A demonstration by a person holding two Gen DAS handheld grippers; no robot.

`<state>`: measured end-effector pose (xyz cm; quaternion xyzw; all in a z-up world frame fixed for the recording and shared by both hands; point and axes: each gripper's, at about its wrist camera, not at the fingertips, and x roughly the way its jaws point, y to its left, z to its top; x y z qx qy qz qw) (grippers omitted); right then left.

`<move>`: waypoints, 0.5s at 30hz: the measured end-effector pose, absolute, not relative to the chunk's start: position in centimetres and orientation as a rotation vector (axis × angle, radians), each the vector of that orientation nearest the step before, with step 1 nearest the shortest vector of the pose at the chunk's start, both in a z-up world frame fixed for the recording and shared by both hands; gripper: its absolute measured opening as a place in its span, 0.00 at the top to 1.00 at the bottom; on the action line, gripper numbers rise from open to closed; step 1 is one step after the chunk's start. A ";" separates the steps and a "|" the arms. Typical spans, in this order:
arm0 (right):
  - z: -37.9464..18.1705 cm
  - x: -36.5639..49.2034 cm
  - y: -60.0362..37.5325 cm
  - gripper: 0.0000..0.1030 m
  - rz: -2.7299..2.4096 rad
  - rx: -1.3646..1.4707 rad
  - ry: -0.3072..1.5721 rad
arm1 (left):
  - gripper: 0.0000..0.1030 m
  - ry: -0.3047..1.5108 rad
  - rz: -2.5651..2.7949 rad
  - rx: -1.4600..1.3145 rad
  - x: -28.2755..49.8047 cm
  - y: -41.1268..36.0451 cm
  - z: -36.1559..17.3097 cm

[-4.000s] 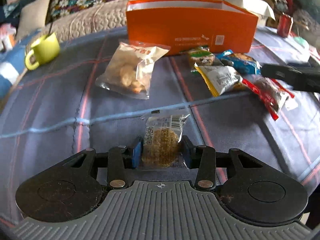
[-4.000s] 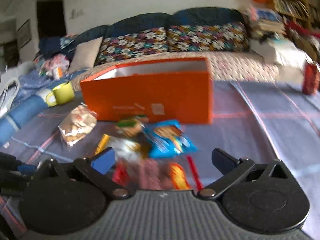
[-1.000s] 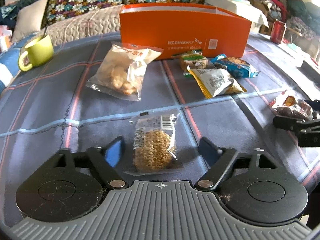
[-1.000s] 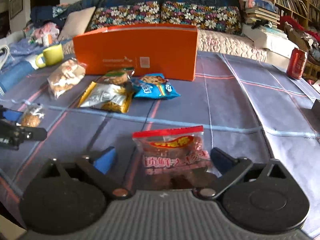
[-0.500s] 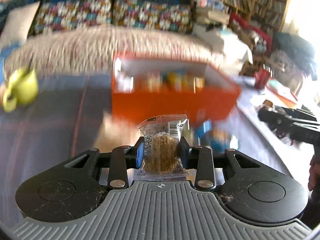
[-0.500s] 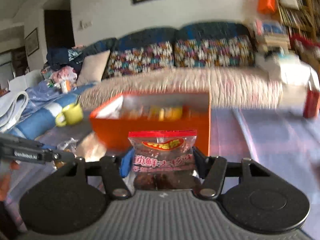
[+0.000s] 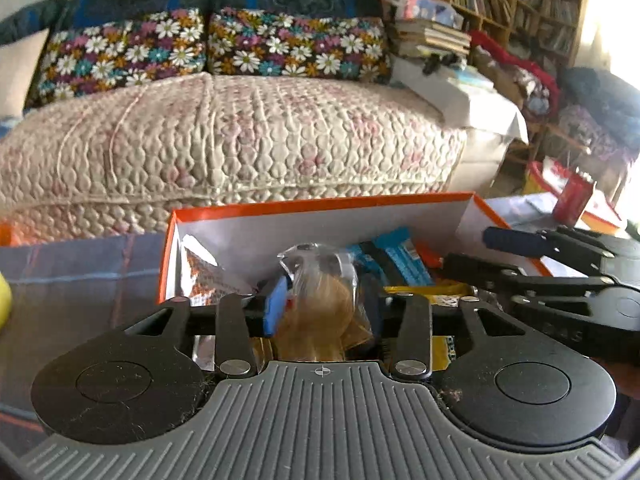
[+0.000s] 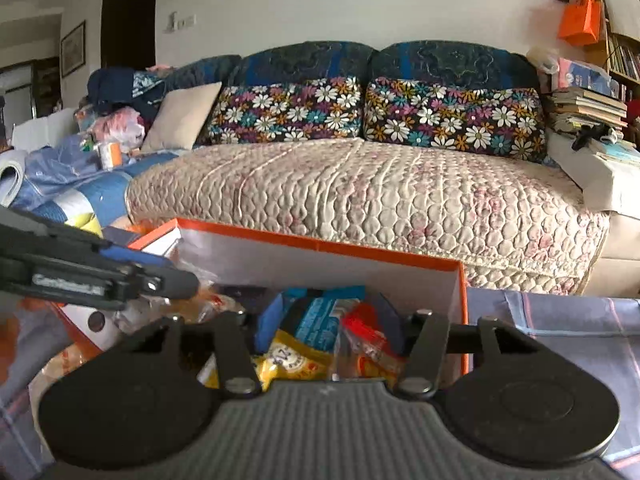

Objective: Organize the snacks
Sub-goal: 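Drop the cracker packet and red-labelled bag into the orange box, then move both open tools back toward the remaining snack packets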

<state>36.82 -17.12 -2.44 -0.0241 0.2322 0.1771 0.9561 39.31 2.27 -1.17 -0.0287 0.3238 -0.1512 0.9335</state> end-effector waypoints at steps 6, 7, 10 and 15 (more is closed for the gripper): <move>-1.1 31.8 -20.0 0.13 0.346 0.058 0.429 | 0.70 0.616 -0.274 -0.024 33.7 3.7 -0.5; -0.9 30.7 -20.4 0.08 0.341 0.074 0.426 | 0.65 0.613 -0.274 -0.023 32.3 3.9 -0.4; -0.9 26.7 -22.2 0.04 0.315 0.105 0.435 | 0.49 0.607 -0.278 -0.024 27.4 4.5 -0.5; -4.4 21.1 -24.7 0.02 0.215 0.146 0.517 | 0.48 0.693 -0.265 -0.009 20.7 3.9 -3.7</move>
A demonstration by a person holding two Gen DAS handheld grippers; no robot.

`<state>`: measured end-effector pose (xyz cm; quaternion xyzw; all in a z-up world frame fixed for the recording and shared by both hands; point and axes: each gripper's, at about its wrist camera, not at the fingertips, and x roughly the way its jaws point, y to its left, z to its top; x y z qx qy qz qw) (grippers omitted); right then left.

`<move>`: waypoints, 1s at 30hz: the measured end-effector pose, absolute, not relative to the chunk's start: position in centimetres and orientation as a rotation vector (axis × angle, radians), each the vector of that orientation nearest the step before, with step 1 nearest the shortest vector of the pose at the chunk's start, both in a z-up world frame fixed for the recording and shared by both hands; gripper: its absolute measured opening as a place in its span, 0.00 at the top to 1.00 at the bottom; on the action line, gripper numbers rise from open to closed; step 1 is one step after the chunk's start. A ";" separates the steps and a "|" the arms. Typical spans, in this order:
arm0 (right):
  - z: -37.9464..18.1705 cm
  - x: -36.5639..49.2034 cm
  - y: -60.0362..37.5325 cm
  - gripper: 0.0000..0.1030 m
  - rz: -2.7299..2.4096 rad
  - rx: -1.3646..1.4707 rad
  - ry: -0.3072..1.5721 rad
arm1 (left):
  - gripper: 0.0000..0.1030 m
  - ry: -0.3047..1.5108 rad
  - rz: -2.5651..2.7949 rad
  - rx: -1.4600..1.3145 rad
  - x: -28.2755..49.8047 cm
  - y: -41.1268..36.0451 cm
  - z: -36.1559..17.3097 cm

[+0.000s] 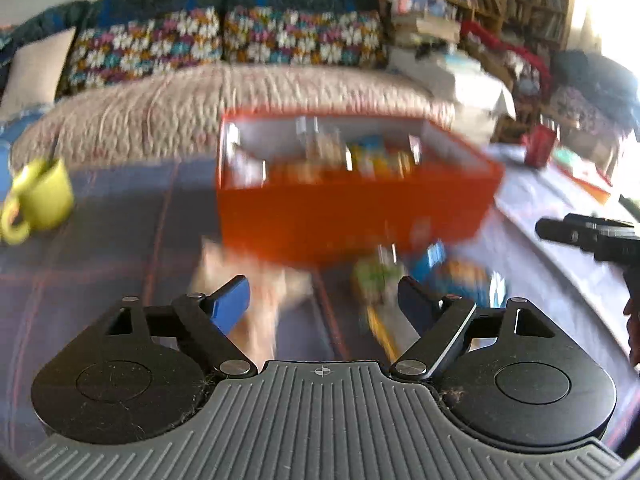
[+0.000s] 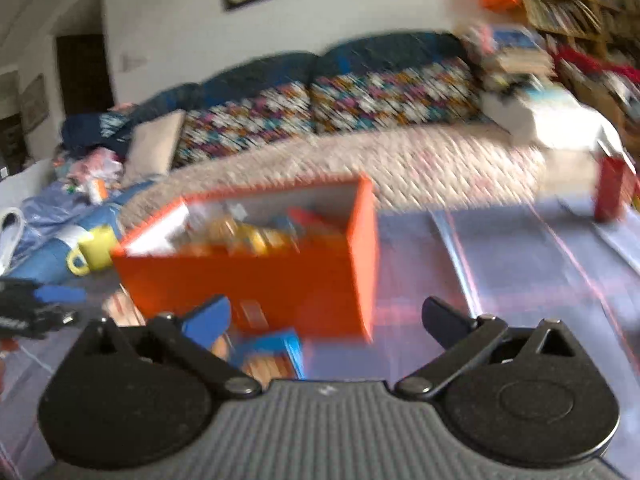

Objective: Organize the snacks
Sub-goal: 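Move both open tools back toward the remaining snack packets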

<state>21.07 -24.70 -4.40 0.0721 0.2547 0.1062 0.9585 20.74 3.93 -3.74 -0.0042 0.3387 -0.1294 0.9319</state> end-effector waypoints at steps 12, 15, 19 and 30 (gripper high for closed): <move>-8.6 17.1 -27.7 0.01 0.181 0.305 0.533 | 0.43 0.764 -0.260 0.014 18.3 -1.0 -6.8; -8.9 16.9 -28.9 0.00 0.181 0.349 0.527 | 0.42 0.754 -0.259 0.078 21.2 -3.3 -7.1; -9.1 17.0 -30.5 0.00 0.147 0.402 0.535 | 0.41 0.798 -0.270 0.131 24.7 -5.6 -8.7; -9.4 17.7 -29.6 0.00 0.171 0.367 0.575 | 0.68 0.854 -0.406 0.136 19.6 -0.8 -8.9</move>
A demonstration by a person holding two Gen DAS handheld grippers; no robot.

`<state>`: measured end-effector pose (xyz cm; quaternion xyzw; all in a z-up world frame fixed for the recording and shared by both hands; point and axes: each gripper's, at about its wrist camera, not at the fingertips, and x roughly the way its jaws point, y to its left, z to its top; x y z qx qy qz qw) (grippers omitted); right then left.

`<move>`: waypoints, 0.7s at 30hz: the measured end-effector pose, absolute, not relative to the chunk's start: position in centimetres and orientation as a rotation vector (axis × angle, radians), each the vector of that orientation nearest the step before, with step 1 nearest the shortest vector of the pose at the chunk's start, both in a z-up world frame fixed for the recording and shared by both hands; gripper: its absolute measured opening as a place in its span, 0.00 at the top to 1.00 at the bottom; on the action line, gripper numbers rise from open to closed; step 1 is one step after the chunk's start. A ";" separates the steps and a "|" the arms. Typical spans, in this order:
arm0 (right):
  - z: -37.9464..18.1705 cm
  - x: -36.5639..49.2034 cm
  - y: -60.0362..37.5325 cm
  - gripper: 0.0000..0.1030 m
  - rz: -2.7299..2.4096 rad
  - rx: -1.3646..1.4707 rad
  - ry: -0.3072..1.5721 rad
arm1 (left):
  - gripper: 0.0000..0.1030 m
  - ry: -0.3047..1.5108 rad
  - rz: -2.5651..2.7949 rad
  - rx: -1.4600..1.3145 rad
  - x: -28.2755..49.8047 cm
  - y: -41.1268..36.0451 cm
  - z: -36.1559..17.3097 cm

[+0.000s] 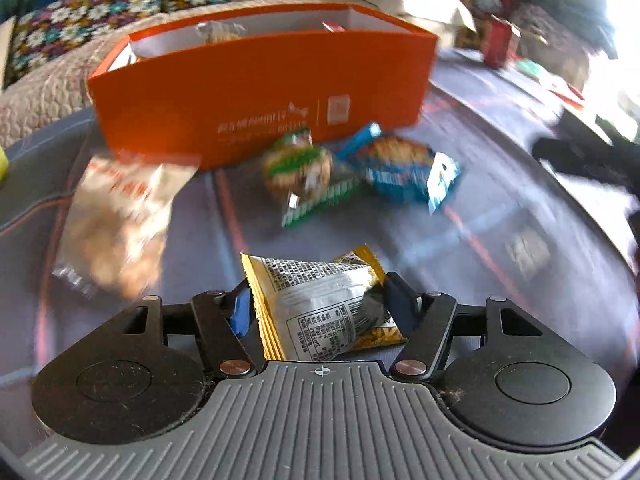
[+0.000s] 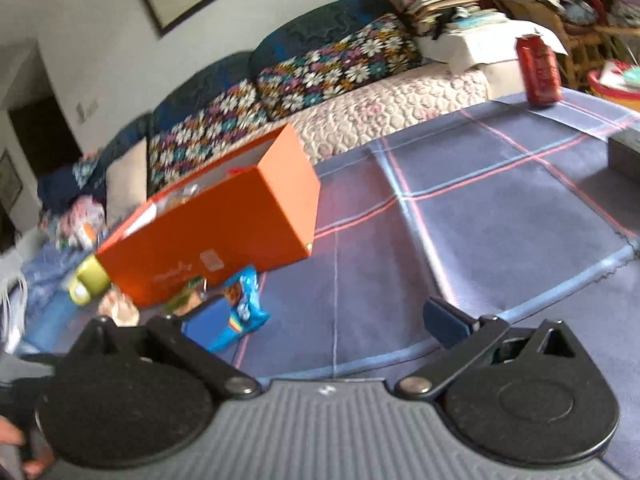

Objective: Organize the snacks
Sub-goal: 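Move both open tools back toward the remaining snack packets, then grasp a yellow-white packet with the left tool while the right tool grasps a blue cookie packet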

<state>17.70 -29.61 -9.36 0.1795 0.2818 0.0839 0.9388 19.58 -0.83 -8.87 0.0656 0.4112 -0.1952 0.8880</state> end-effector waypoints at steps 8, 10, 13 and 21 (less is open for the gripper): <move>-9.9 18.1 -28.2 0.00 0.192 0.316 0.611 | 0.38 0.840 -0.313 0.214 13.8 4.5 -8.2; -9.9 18.1 -28.0 0.00 0.191 0.302 0.615 | 0.38 0.816 -0.244 0.208 12.4 5.1 -7.9; -10.1 18.2 -27.7 0.00 0.194 0.289 0.623 | 0.39 0.813 -0.183 0.116 10.2 5.5 -7.5; -10.2 18.0 -27.5 0.00 0.217 0.268 0.624 | 0.39 0.854 -0.230 -0.036 12.0 4.8 -8.3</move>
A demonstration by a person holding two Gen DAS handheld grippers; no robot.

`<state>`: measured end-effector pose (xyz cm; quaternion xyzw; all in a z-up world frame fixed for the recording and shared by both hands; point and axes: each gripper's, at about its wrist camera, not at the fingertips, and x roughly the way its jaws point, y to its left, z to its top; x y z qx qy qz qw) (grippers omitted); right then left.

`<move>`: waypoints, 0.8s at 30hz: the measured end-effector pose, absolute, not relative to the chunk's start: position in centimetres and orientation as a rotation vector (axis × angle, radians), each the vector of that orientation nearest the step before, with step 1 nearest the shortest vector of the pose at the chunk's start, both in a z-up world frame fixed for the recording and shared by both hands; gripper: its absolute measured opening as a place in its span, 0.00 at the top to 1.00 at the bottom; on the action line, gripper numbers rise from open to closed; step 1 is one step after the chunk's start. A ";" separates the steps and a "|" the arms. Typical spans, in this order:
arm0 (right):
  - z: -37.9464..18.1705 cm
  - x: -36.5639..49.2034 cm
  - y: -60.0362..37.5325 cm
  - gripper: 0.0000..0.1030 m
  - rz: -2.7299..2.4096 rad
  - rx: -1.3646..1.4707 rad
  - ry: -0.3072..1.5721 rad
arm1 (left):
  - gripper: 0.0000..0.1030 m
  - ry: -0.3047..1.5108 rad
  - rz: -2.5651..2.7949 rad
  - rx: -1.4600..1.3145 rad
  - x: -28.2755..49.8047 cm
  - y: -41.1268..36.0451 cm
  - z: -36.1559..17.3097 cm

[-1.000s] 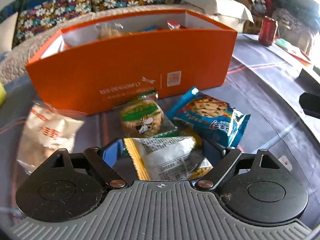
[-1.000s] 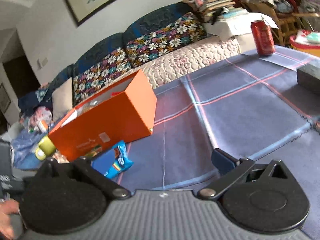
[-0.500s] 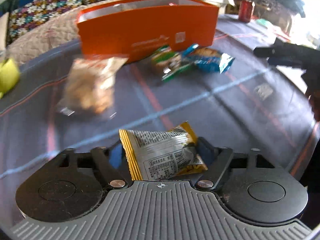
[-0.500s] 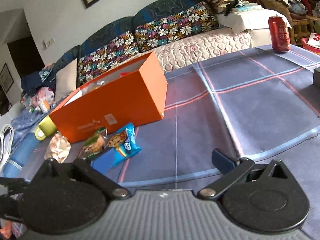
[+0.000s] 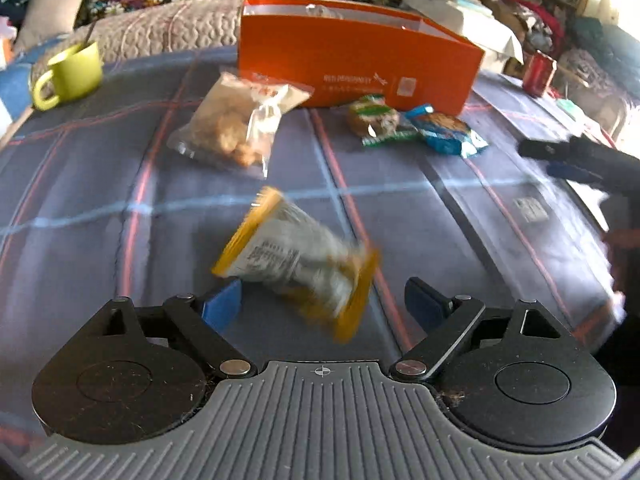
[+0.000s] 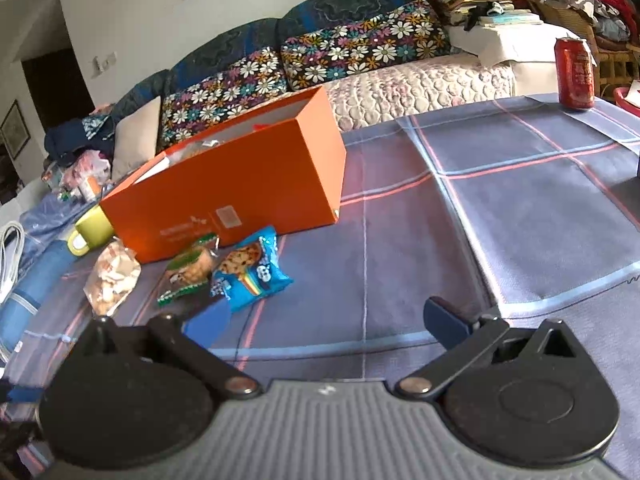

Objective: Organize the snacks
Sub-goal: 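Grasp a yellow-white packet with the left tool while the right tool grasps a blue cookie packet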

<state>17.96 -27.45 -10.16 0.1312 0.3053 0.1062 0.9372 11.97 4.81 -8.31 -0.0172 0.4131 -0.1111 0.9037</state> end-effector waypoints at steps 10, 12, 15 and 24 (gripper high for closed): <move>-9.0 19.4 -25.0 0.00 0.288 0.213 0.598 | 0.38 0.855 -0.183 -0.106 15.2 5.4 -8.5; -8.3 20.9 -22.6 0.00 0.325 0.123 0.594 | 0.38 0.848 -0.172 -0.100 15.2 5.6 -8.4; -9.2 23.7 -19.6 0.00 0.354 0.014 0.641 | 0.37 0.841 -0.177 -0.112 15.4 5.7 -8.3; -11.2 24.7 -18.1 0.50 0.329 -0.132 0.667 | 0.37 0.831 -0.180 -0.068 15.2 4.6 -8.7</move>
